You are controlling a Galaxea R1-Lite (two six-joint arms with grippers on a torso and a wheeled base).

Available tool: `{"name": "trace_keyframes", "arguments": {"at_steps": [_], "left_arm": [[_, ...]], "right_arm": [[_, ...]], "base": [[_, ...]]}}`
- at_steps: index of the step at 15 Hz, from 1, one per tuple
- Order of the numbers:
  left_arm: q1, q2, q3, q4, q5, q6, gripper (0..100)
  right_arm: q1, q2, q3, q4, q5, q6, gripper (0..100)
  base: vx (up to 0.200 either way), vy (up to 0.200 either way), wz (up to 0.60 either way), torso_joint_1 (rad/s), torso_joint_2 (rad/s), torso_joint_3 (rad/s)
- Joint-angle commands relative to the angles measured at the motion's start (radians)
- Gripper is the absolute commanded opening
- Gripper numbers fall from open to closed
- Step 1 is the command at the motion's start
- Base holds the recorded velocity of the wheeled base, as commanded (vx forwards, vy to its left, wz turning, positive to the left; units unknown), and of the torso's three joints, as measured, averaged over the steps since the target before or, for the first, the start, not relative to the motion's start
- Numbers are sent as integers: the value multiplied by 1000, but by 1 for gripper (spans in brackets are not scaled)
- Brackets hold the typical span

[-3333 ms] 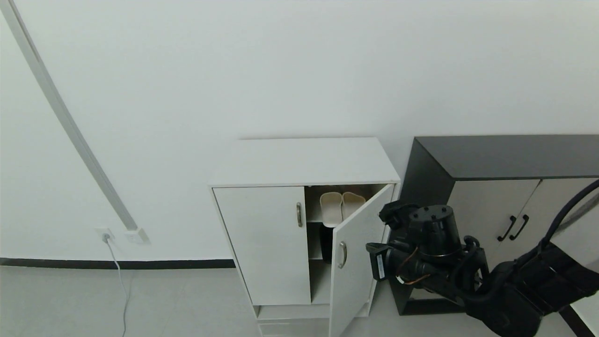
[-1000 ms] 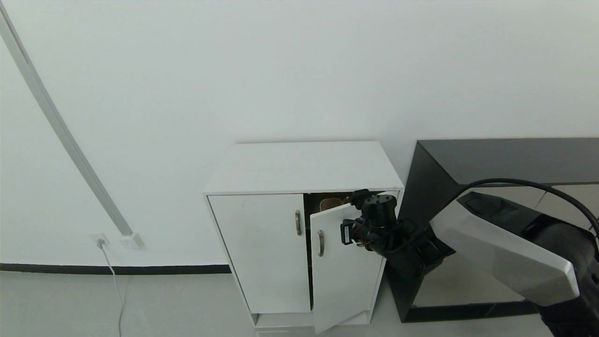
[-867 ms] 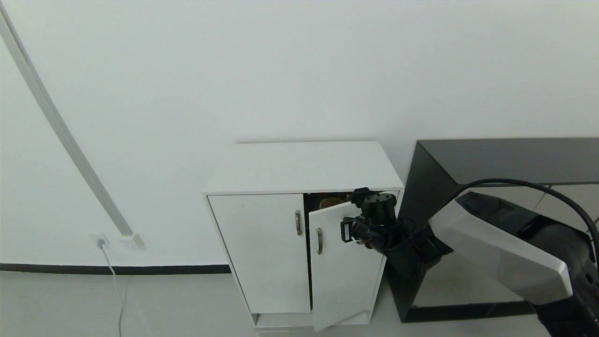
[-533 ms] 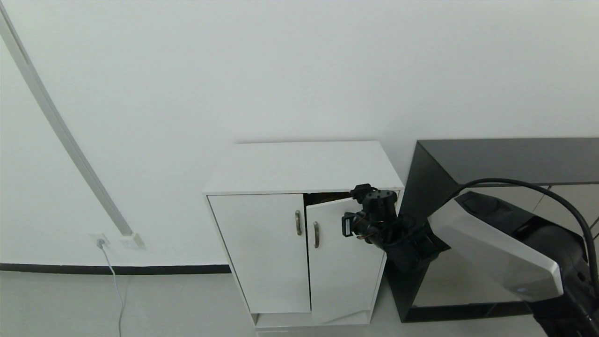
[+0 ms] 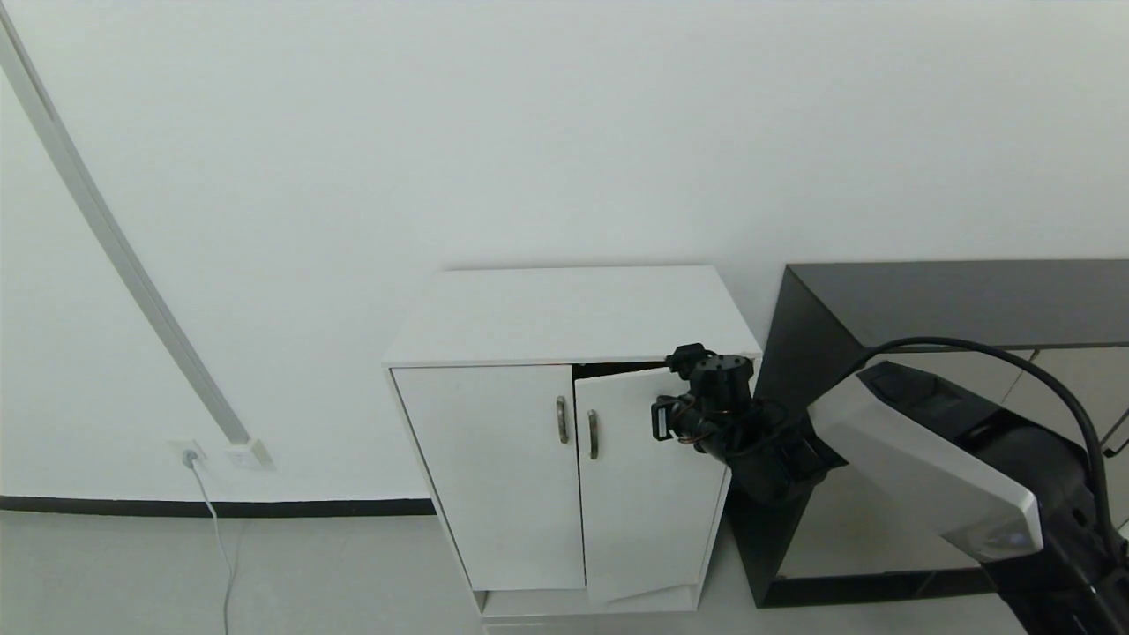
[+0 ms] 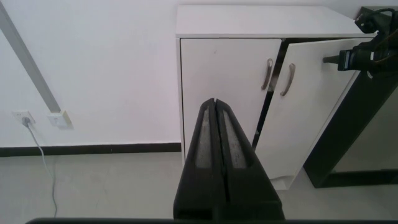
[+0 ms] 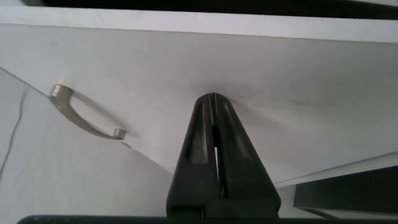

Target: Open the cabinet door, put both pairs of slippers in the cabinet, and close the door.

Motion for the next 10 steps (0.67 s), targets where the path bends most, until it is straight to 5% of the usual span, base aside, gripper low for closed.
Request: {"name": "trace_keyframes", "arguments": {"at_steps": [1,10], "left_arm": [[0,1,0,0,1,0,0],[0,1,0,0,1,0,0]], "right_arm": [[-5,14,-15,-1,0,-2,0],[-17,29,-92,68,0,-2,0]], "base": [[0,0,0,0,0,0],[0,0,0,0,0,0]]}}
